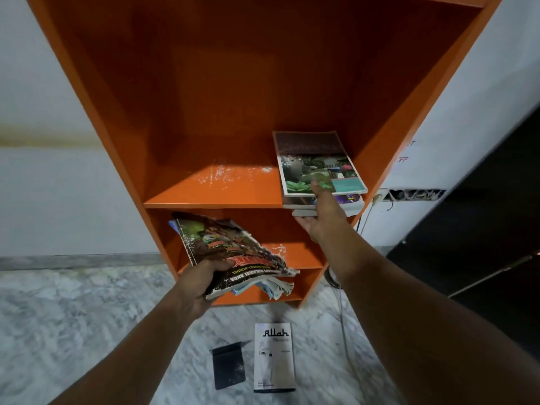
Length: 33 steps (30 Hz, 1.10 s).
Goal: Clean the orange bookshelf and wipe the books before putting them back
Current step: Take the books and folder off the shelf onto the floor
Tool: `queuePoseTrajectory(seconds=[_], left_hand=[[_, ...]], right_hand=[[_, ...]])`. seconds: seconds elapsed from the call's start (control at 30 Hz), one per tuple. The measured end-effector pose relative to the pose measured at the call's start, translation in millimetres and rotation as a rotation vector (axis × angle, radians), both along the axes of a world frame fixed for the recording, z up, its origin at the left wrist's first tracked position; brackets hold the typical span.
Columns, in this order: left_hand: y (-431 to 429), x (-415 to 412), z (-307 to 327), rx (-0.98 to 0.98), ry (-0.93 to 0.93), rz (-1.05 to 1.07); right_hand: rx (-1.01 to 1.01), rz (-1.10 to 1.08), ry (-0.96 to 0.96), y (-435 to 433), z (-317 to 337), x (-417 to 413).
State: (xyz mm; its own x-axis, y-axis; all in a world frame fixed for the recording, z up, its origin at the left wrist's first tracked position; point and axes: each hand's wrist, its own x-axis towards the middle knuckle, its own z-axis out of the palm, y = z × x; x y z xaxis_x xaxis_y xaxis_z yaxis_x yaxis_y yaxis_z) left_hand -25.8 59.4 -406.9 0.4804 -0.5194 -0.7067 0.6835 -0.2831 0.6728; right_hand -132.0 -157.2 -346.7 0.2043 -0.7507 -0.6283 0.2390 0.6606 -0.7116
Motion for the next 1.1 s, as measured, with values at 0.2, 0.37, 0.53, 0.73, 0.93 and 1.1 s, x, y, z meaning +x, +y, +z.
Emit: queuePoseTrajectory(seconds=[0.2, 0.37, 0.53, 0.73, 0.93, 1.1], left_hand=[[20.1, -23.7, 2.4, -0.023, -0.11, -0.165], [37.3, -37.0, -16.9, 0.049, -0.162, -0.18], [49.0, -53.6, -33.1, 0.131, -0.197, -0.112], [64.0, -67.8, -46.6, 0.18, -0.208, -0.087], [75.3, -83.7, -84.5, 0.176, -0.26, -0.048], [73.5, -89.8, -144.8, 0.11, -0.301, -0.019]], right_hand=[[-0.11, 0.002, -0.062, 52.1, -22.9, -49.9], [-0.022, 0.056, -0.156, 96.3, -41.9, -100.8], [0.012, 0.17, -0.181, 122.0, -75.8, -147.0], [0.03, 0.134, -0.097, 153.9, -113.8, -175.5], [0.286, -0.026, 0.077, 173.7, -224.6, -197.1], [0.375, -0.166, 0.164, 173.7, -325.3, -187.2]])
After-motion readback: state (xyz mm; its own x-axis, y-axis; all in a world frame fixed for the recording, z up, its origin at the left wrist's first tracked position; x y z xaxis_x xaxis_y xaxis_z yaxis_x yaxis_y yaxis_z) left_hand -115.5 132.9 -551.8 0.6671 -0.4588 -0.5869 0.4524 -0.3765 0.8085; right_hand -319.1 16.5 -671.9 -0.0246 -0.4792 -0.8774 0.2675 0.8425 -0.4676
